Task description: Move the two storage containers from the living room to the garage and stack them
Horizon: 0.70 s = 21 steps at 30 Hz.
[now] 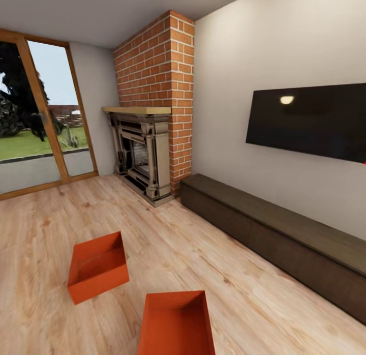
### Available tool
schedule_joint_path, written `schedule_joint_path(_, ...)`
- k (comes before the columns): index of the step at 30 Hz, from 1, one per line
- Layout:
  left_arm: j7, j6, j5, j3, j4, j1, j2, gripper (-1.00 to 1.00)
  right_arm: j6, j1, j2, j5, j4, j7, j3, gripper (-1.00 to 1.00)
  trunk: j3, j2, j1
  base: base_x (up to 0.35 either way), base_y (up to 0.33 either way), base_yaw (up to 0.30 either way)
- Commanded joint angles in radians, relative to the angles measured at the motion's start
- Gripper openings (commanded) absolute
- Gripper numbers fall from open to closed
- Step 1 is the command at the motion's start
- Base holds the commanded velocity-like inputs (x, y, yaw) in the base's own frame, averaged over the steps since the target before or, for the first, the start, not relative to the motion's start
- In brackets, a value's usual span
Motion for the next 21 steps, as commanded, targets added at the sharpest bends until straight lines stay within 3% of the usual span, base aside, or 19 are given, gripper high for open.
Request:
schedule_joint_path(1,0.001,-0.002,0.003,0.002,0.0,0.0,0.0,1.0,-0.004,-0.001,0.0,-0.008,0.002,-0.001,0.008,1.0,-0.001,0.0,0.0,0.185,0.0,0.0)
schedule_joint_path(10,0.001,-0.002,0.003,0.002,0.0,0.0,-0.001,1.0,-0.003,-0.001,0.001,-0.008,0.002,-0.001,0.008,1.0,-0.001,0.0,0.0,0.033,0.0,0.01)
schedule_joint_path(21,0.001,-0.002,0.003,0.002,0.0,0.0,-0.001,1.0,-0.004,-0.001,0.0,-0.008,0.002,-0.001,0.008,1.0,-0.001,0.0,0.0,0.0,0.0,0.214)
